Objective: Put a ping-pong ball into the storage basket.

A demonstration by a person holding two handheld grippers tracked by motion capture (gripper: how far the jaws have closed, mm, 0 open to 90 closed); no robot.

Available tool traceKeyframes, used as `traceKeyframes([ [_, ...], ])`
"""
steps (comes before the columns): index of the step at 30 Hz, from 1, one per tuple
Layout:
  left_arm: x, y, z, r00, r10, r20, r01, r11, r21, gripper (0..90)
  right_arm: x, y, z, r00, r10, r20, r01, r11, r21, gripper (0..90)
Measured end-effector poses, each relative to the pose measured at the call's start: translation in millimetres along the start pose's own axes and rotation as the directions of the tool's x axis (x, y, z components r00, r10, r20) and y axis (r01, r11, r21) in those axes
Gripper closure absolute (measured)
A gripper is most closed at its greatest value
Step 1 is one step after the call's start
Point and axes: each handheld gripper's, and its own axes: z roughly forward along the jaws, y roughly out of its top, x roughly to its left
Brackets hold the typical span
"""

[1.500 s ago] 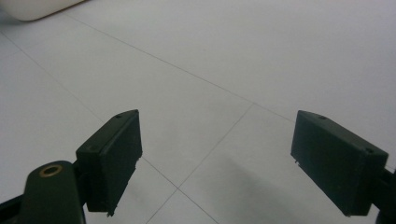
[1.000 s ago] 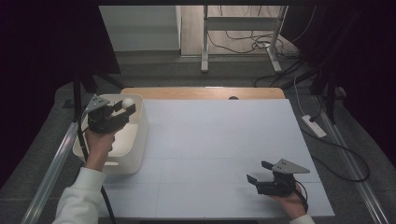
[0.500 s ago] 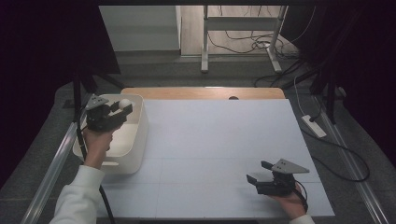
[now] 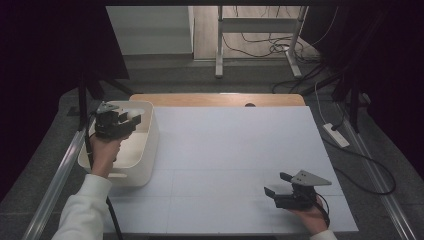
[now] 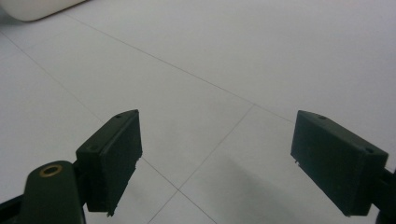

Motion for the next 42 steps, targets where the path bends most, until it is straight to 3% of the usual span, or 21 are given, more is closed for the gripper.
traceKeyframes([
  [13,1.6,0.8,-1.6,1.0,-0.005,0.005,0.005,1.0,0.001,50.1,0.1,-0.1,-0.2,1.0,0.0,-0.003,0.0,1.0,0.002,16.4],
  [19,-0.8,4.5,-8.8,0.9991,-0.038,0.017,0.039,0.9983,-0.042,27.6,-0.3,0.0,-0.3,1.0,0.001,-0.003,-0.001,1.0,0.0,16.4],
  [27,-13.6,6.8,-19.1,0.9962,-0.001,0.088,0.009,0.9954,-0.095,23.3,-0.7,0.0,0.0,1.0,0.002,-0.004,-0.002,1.0,-0.001,16.4],
  [32,-26.2,7.2,-25.2,0.9876,0.03,0.154,-0.012,0.9929,-0.119,22.6,-1.1,0.1,0.1,1.0,0.002,-0.003,-0.002,1.0,-0.002,16.4],
  [36,-38.9,7.9,-32.6,0.975,0.066,0.212,-0.036,0.9893,-0.141,22.3,-2.3,0.3,0.7,1.0,0.004,-0.005,-0.004,1.0,-0.008,16.4],
  [37,-38.9,7.9,-32.6,0.975,0.066,0.212,-0.036,0.9893,-0.141,22.2,-2.3,0.3,0.7,1.0,0.004,-0.005,-0.004,1.0,-0.008,16.4],
  [38,-43.8,7.8,-34.9,0.9696,0.078,0.232,-0.044,0.988,-0.148,22.2,-2.4,0.4,0.5,1.0,0.006,-0.006,-0.006,1.0,-0.008,16.4],
  [39,-43.8,7.8,-34.9,0.9696,0.078,0.232,-0.044,0.988,-0.148,22.1,-2.4,0.4,0.5,1.0,0.006,-0.006,-0.006,1.0,-0.008,16.4],
  [42,-50.0,6.1,-37.8,0.9601,0.079,0.268,-0.037,0.9862,-0.161,22.0,-2.1,0.3,-0.5,0.9999,0.008,-0.01,-0.008,1.0,-0.013,16.4],
])
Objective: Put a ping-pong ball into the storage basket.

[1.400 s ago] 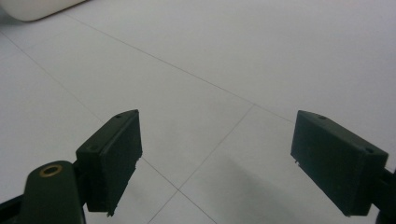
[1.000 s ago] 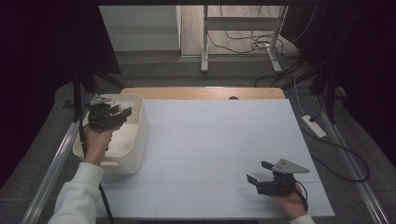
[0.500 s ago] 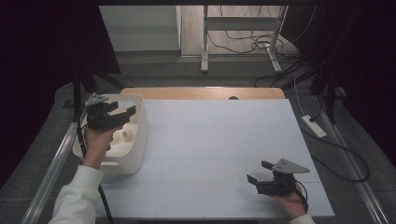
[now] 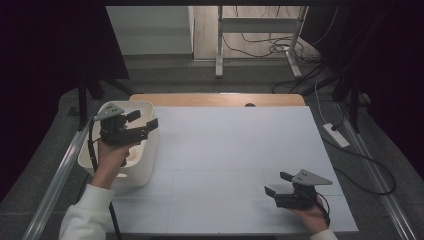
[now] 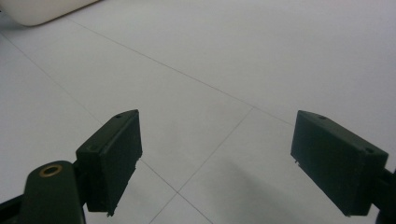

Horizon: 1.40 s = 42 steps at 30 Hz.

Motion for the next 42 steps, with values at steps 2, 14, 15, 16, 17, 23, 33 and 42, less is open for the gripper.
traceKeyframes([
  [2,-2.5,-1.3,-0.1,0.9997,-0.007,0.022,0.007,1.0,-0.004,22.0,0.4,-0.3,-0.5,1.0,0.0,-0.002,0.0,1.0,-0.002,16.4],
  [14,-22.2,-11.9,-3.7,0.9945,0.027,0.101,-0.027,0.9996,-0.009,21.9,-0.7,-1.7,-2.3,1.0,0.0,0.005,0.0,1.0,0.001,16.5],
  [15,-23.8,-12.5,-4.4,0.9938,0.032,0.106,-0.032,0.9995,-0.006,21.9,-0.5,-1.4,-2.0,1.0,-0.002,0.003,0.002,1.0,0.001,16.5],
  [16,-25.6,-13.3,-5.3,0.9933,0.035,0.11,-0.035,0.9994,-0.006,21.9,0.0,-0.9,-1.6,1.0,-0.004,0.002,0.004,1.0,0.002,16.5],
  [17,-28.0,-14.4,-6.6,0.9924,0.041,0.116,-0.041,0.9991,-0.009,21.9,0.6,-0.6,-1.1,1.0,-0.006,0.001,0.006,1.0,0.004,16.5],
  [23,-40.3,-23.4,-10.6,0.9878,0.057,0.145,-0.056,0.9983,-0.012,21.9,0.8,0.6,1.0,0.9999,-0.014,0.002,0.014,1.0,0.007,16.5],
  [33,-60.4,-40.0,-11.5,0.9762,0.085,0.2,-0.085,0.9963,-0.005,21.8,1.2,0.7,-0.3,0.9999,-0.015,0.007,0.015,1.0,0.004,16.5],
  [42,-78.8,-56.0,-1.8,0.9636,0.123,0.237,-0.132,0.991,0.022,21.9,0.0,-0.3,-2.2,0.9999,-0.007,0.015,0.007,1.0,0.005,16.5],
])
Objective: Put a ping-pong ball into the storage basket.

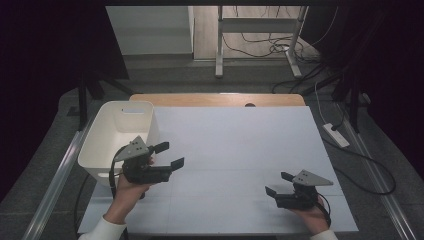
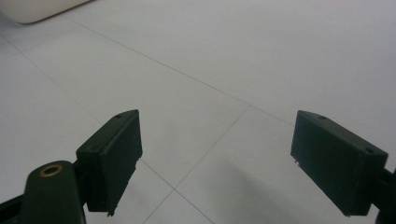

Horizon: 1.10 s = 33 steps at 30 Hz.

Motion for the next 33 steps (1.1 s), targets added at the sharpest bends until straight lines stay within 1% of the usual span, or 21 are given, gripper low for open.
traceKeyframes([
  [1,-2.0,-1.8,1.3,0.9999,0.01,-0.004,-0.01,0.9999,0.005,21.7,-0.1,-0.1,-0.2,1.0,0.001,-0.001,-0.001,1.0,-0.001,16.5],
  [4,-8.4,-7.7,4.0,0.9994,0.028,0.019,-0.028,0.9995,0.011,21.4,-0.3,-0.9,-0.9,1.0,0.001,0.0,-0.001,1.0,-0.001,16.5],
  [5,-10.0,-9.6,4.9,0.9993,0.034,0.017,-0.035,0.9993,0.015,21.4,-0.6,-1.2,-1.2,1.0,0.002,0.002,-0.002,1.0,-0.001,16.5],
  [8,-12.7,-13.4,6.6,0.999,0.04,0.018,-0.041,0.9989,0.023,21.3,-1.1,-1.5,-1.6,1.0,0.003,0.003,-0.003,1.0,-0.001,16.5],
  [11,-16.8,-20.7,8.2,0.999,0.037,0.024,-0.038,0.9988,0.031,21.2,-1.1,-1.4,-2.1,1.0,0.002,0.004,-0.002,1.0,-0.002,16.5],
  [14,-21.4,-28.2,9.1,0.9987,0.047,0.019,-0.048,0.998,0.04,21.1,-0.6,-1.7,-2.4,1.0,-0.001,0.005,0.001,1.0,0.002,16.5],
  [17,-25.1,-37.7,11.2,0.9983,0.057,0.015,-0.058,0.9963,0.063,21.0,-0.8,-1.8,-2.7,1.0,0.001,0.003,-0.001,1.0,-0.002,16.5],
  [20,-23.9,-49.0,13.4,0.9984,0.057,0.005,-0.057,0.9948,0.084,20.9,-0.8,-2.0,-3.2,1.0,0.001,0.001,-0.001,1.0,-0.005,16.5],
  [21,-22.4,-53.2,13.9,0.9987,0.052,-0.001,-0.051,0.9946,0.09,20.8,-1.0,-2.4,-3.3,1.0,0.002,0.003,-0.002,1.0,-0.003,16.5],
  [23,-20.9,-59.5,14.2,0.9993,0.037,0.005,-0.038,0.995,0.092,20.9,-1.5,-2.7,-4.0,1.0,0.003,0.004,-0.003,1.0,-0.002,16.5],
  [27,-22.1,-68.5,14.0,0.9987,0.051,0.006,-0.051,0.9936,0.101,20.9,-2.8,-3.3,-4.9,1.0,0.006,0.003,-0.006,1.0,-0.007,16.5],
  [28,-22.2,-71.9,13.5,0.9987,0.05,0.009,-0.051,0.9934,0.103,20.9,-2.8,-3.3,-5.0,1.0,0.005,0.003,-0.005,1.0,-0.009,16.5],
  [29,-22.2,-71.9,13.5,0.9987,0.05,0.009,-0.051,0.9934,0.103,21.0,-2.8,-3.3,-5.0,1.0,0.005,0.003,-0.005,1.0,-0.009,16.5],
  [30,-21.5,-74.9,12.7,0.9987,0.05,0.004,-0.05,0.9933,0.104,21.0,-2.6,-3.3,-5.1,1.0,0.004,0.002,-0.004,1.0,-0.01,16.5],
  [33,-18.8,-81.7,9.9,0.9995,0.031,-0.008,-0.03,0.9943,0.102,21.0,-2.0,-3.4,-5.8,1.0,-0.003,0.002,0.003,1.0,-0.009,16.5],
])
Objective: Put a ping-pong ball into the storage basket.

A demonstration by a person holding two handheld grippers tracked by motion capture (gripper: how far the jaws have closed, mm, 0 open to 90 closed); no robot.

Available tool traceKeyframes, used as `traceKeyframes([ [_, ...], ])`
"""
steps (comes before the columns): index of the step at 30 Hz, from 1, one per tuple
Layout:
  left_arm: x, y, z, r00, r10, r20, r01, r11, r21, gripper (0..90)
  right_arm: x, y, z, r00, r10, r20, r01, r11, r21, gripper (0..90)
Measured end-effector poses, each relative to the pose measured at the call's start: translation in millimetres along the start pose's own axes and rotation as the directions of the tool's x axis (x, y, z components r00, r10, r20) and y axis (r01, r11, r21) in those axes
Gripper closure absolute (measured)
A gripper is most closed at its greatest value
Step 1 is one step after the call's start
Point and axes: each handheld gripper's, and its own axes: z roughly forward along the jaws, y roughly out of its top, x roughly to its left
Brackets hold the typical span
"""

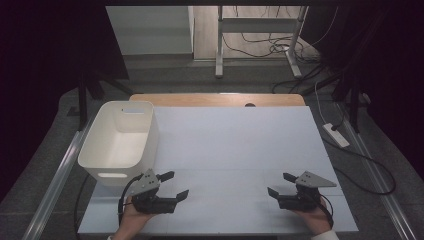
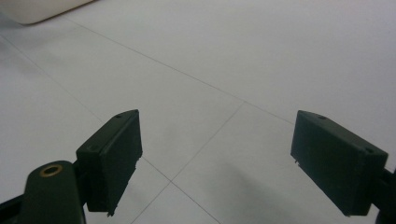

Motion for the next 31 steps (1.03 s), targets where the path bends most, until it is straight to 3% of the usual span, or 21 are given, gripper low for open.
traceKeyframes([
  [9,10.0,-19.6,-9.5,0.9982,-0.028,-0.054,0.028,0.9996,0.006,21.2,1.1,0.1,-1.2,0.9997,-0.01,-0.022,0.009,1.0,-0.017,16.4],
  [15,17.7,-22.9,-9.4,0.9976,-0.043,-0.054,0.043,0.999,0.006,21.8,2.6,0.4,-0.3,0.9995,-0.016,-0.029,0.016,1.0,-0.016,16.4],
  [31,20.5,-22.7,-6.9,0.9966,-0.059,-0.058,0.059,0.9982,0.01,21.8,3.1,-0.7,-4.0,0.9996,-0.015,-0.023,0.015,1.0,-0.022,16.3],
])
